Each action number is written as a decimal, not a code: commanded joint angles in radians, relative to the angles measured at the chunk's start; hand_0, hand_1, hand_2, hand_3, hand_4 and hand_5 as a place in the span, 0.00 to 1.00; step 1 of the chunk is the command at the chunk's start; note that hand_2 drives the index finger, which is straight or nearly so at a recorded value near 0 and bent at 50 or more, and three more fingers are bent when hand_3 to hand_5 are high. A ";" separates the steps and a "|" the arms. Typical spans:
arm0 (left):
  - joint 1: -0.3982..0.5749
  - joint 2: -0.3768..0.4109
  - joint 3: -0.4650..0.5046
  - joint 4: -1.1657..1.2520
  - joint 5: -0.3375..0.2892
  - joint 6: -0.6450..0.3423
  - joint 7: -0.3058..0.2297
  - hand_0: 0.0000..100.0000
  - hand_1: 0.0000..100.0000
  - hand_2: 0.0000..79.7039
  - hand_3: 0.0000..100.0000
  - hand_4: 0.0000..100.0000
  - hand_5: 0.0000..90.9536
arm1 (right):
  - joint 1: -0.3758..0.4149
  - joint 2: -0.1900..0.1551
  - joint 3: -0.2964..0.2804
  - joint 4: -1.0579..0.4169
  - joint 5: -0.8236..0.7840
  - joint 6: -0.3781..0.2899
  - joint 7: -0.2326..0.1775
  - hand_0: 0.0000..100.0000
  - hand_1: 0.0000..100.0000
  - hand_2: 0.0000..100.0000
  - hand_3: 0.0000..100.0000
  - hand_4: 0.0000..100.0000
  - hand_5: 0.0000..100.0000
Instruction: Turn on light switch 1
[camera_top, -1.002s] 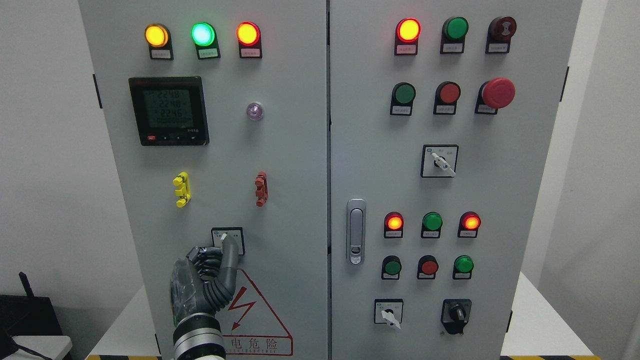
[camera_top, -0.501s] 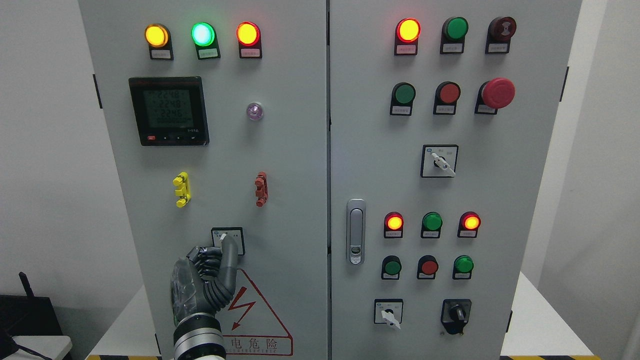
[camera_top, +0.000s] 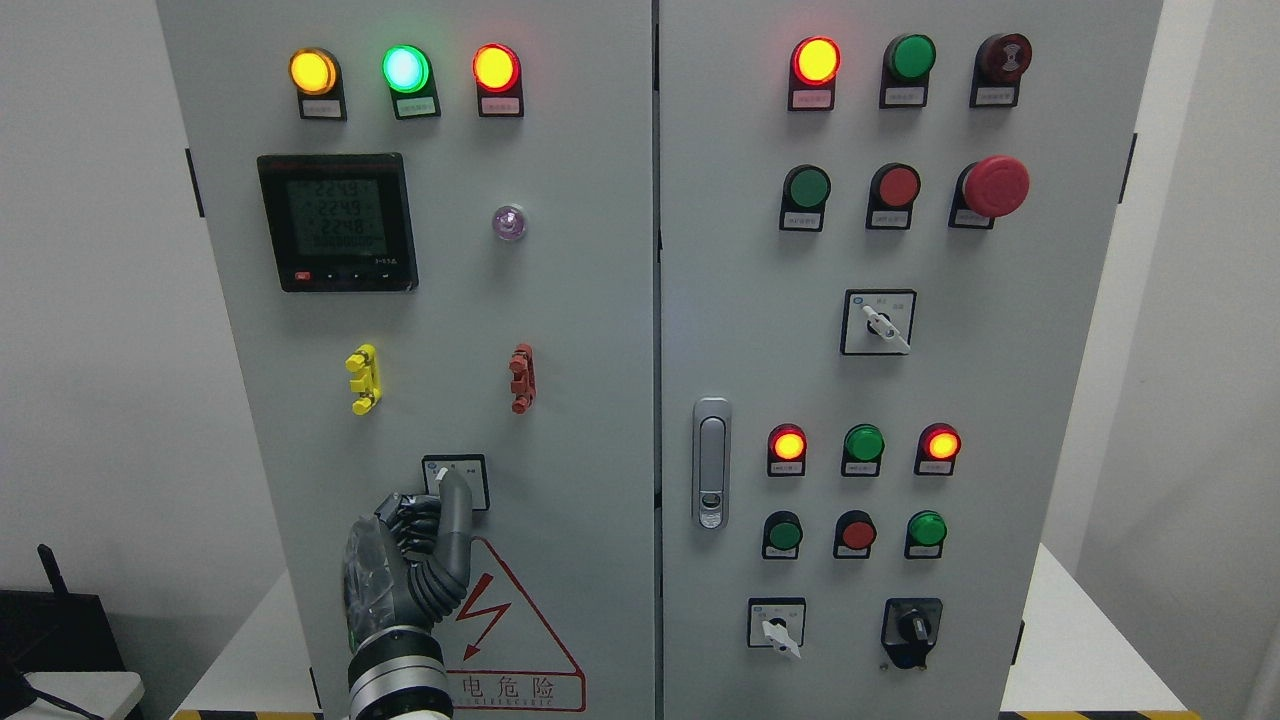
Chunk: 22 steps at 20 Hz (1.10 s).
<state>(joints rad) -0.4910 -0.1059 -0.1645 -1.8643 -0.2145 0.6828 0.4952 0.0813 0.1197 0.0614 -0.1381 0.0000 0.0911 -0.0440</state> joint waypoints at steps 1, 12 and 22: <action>0.000 0.000 0.000 0.002 0.000 0.000 0.002 0.53 0.23 0.71 0.78 0.79 0.79 | 0.000 0.000 0.000 0.000 -0.018 -0.001 0.000 0.12 0.39 0.00 0.00 0.00 0.00; -0.001 0.000 0.000 0.002 0.003 -0.002 0.002 0.54 0.19 0.72 0.79 0.80 0.81 | 0.000 0.000 0.000 0.000 -0.017 -0.001 0.000 0.12 0.39 0.00 0.00 0.00 0.00; -0.001 0.000 0.000 0.002 0.009 -0.003 -0.003 0.44 0.13 0.73 0.81 0.80 0.82 | 0.000 0.000 0.000 0.000 -0.017 -0.001 0.000 0.12 0.39 0.00 0.00 0.00 0.00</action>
<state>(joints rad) -0.4923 -0.1060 -0.1642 -1.8624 -0.2076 0.6837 0.4986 0.0813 0.1197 0.0614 -0.1381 0.0000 0.0911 -0.0441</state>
